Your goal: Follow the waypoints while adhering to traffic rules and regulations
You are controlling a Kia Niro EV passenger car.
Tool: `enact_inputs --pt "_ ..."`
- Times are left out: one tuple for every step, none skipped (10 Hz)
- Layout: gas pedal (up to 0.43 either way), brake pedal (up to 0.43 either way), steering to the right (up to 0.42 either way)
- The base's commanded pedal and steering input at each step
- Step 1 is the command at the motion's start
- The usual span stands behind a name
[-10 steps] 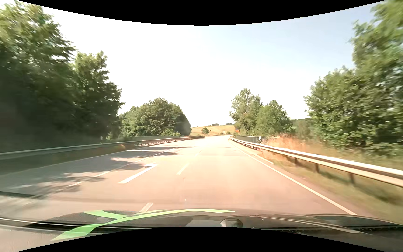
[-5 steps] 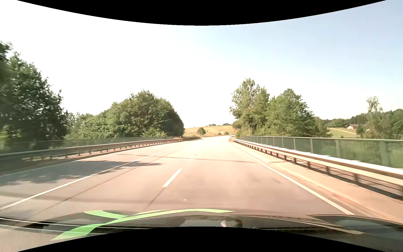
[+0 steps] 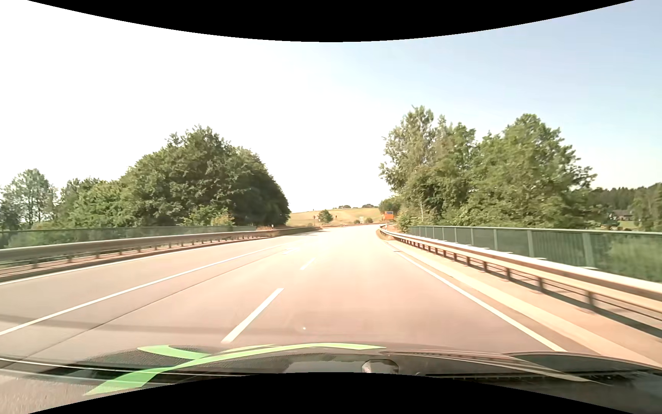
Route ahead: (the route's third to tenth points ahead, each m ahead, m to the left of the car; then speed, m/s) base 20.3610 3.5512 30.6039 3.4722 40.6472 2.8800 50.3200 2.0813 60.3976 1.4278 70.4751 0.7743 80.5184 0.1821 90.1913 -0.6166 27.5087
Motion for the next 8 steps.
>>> enact_inputs --pt "0.268 0.0 0.004" --pt "0.268 0.0 0.004" --pt "0.268 0.0 0.005" --pt "0.28 0.0 0.004" --pt "0.28 0.0 0.004" --pt "0.28 0.0 0.004" --pt "0.28 0.0 0.005" --pt "0.28 0.0 0.005"
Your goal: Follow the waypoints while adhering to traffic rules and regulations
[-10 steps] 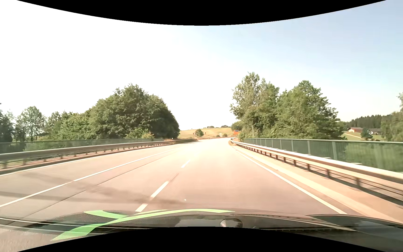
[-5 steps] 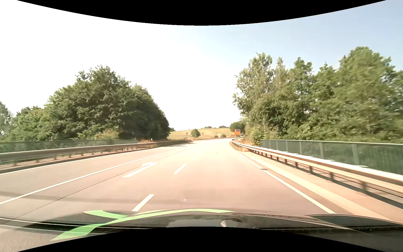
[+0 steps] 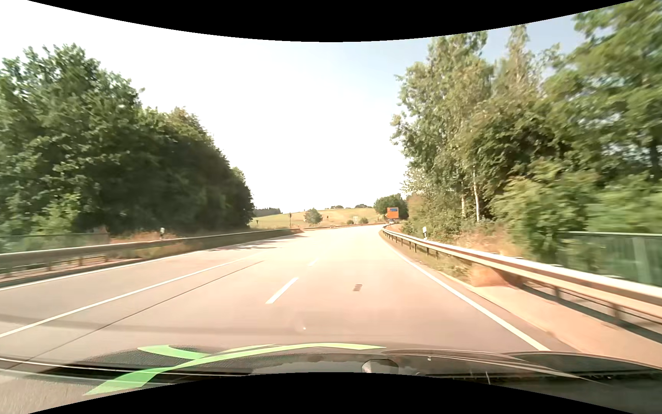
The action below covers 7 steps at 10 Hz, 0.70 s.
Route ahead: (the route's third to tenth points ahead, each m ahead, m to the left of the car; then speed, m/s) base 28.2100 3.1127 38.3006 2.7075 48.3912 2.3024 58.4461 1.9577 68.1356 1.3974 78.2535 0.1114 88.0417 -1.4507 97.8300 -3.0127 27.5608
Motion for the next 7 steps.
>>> enact_inputs --pt "0.268 0.0 0.005" --pt "0.268 0.0 0.006" --pt "0.248 0.0 0.008" --pt "0.248 0.0 0.009" --pt "0.248 0.0 0.01" --pt "0.26 0.0 0.01" --pt "0.26 0.0 0.01"
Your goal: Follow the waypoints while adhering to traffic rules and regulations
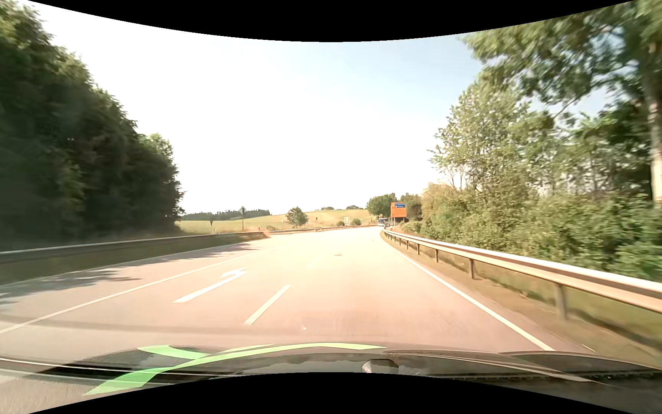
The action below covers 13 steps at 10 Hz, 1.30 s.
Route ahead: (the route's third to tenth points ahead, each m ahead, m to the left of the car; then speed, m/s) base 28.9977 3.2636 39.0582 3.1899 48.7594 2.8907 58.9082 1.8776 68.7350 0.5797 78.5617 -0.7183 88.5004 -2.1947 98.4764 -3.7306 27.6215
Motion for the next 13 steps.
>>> enact_inputs --pt "0.26 0.0 0.01" --pt "0.26 0.0 0.009" --pt "0.26 0.0 0.009" --pt "0.26 0.0 0.009" --pt "0.26 0.0 0.009" --pt "0.26 0.0 0.008" --pt "0.26 0.0 0.008" --pt "0.26 0.0 0.008" --pt "0.26 0.0 0.008" --pt "0.26 0.0 0.009" --pt "0.26 0.0 0.01" --pt "0.26 0.0 0.01" --pt "0.268 0.0 0.009"
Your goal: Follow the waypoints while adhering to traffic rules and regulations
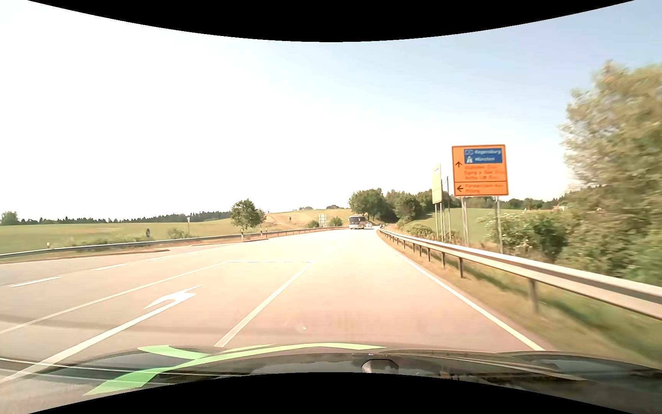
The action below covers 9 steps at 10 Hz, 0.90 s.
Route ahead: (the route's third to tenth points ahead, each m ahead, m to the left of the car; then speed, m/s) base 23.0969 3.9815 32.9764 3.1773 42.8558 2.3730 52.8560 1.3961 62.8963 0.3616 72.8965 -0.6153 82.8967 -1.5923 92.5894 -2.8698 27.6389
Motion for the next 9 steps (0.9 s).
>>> enact_inputs --pt "0.28 0.0 0.007" --pt "0.28 0.0 0.006" --pt "0.28 0.0 0.006" --pt "0.28 0.0 0.006" --pt "0.287 0.0 0.005" --pt "0.287 0.0 0.006" --pt "0.287 0.0 0.006" --pt "0.299 0.0 0.006" --pt "0.299 0.0 0.006"
